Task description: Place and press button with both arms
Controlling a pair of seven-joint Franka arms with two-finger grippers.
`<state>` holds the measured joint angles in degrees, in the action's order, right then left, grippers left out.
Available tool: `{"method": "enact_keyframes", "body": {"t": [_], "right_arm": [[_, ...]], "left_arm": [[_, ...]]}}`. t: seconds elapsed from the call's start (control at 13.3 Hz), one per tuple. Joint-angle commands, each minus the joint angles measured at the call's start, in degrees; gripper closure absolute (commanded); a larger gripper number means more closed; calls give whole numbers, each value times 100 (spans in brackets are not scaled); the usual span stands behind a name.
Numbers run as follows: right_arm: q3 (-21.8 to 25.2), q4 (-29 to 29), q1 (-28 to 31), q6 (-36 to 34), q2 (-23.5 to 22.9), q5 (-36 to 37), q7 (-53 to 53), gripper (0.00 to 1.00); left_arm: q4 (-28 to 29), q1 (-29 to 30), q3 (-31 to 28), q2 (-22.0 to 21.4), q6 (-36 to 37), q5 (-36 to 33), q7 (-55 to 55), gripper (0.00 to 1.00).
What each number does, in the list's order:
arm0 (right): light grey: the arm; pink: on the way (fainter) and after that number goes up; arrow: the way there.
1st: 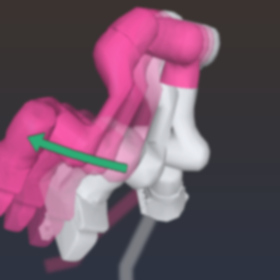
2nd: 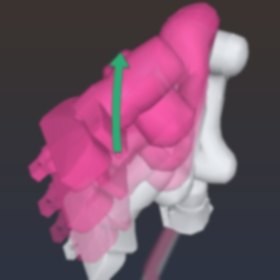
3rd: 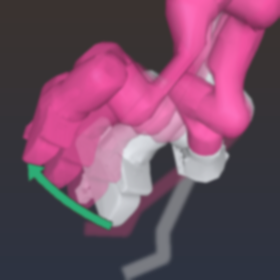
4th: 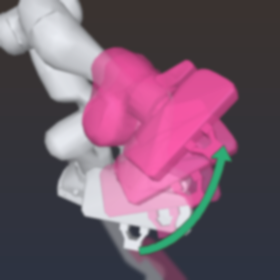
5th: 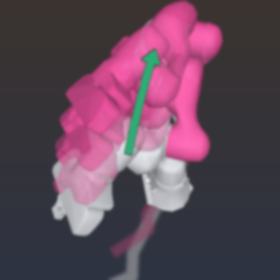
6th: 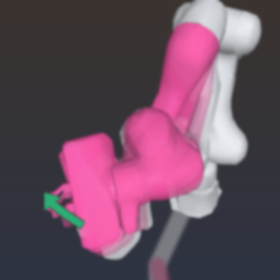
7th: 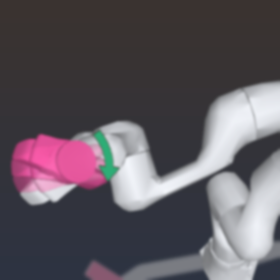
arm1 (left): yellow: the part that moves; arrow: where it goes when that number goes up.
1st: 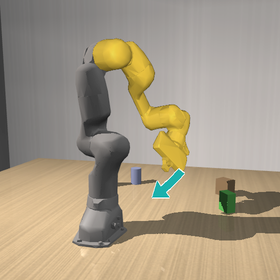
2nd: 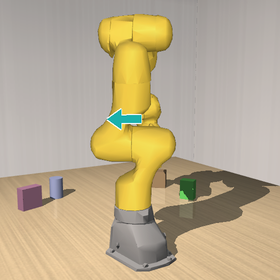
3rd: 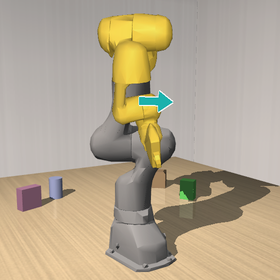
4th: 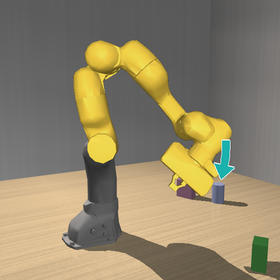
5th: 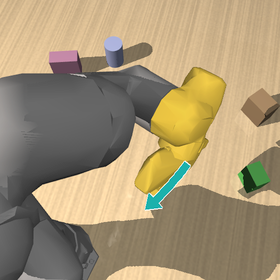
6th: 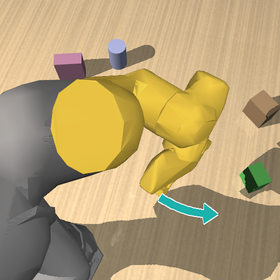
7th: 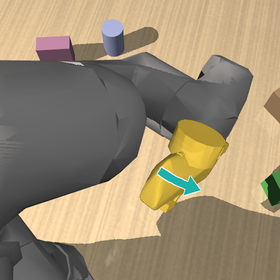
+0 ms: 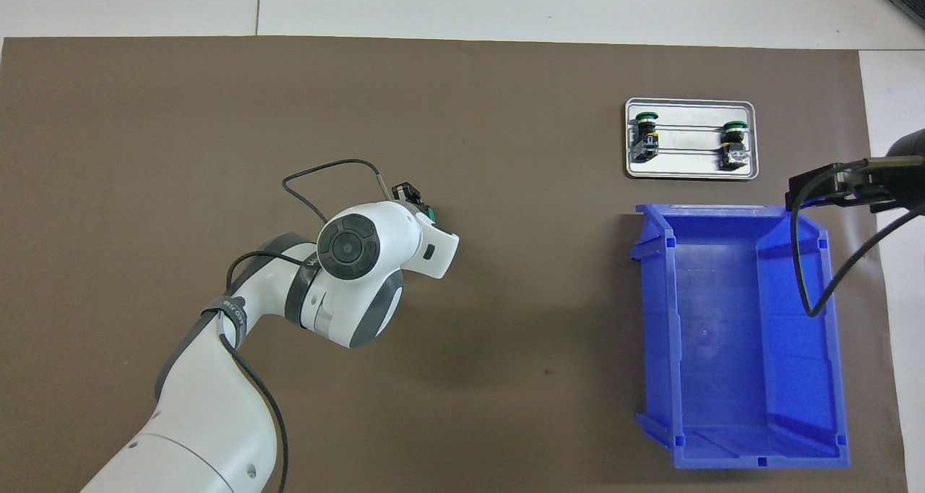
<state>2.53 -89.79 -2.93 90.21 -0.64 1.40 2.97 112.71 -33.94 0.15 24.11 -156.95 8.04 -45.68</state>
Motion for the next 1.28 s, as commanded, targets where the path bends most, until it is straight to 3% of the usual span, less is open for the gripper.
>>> {"method": "enact_keyframes", "body": {"t": [0.0, 0.23, 0.38, 0.53, 0.83, 1.2], "right_arm": [[-25, -118, 29, 23, 108, -26, 37, 0], [-24, -118, 29, 23, 108, -26, 37, 0], [-25, -126, 29, 23, 108, -26, 37, 0], [-24, -126, 29, 23, 108, -26, 37, 0], [-24, -126, 29, 23, 108, -26, 37, 0], [-33, -126, 29, 23, 108, -26, 37, 0]], "left_arm": [[-249, 220, 3, 15, 111, 101, -134, 62], [-652, 536, 99, -29, 785, 110, -187, 63], [-1240, 773, 126, -99, 2047, 145, -405, 63], [-1532, 993, 108, -283, 2843, 695, -931, 63], [-1437, 1547, 99, -688, 3539, 1356, -1855, 63], [-744, 2057, 56, -1004, 3487, 2796, -3243, 67]]}}
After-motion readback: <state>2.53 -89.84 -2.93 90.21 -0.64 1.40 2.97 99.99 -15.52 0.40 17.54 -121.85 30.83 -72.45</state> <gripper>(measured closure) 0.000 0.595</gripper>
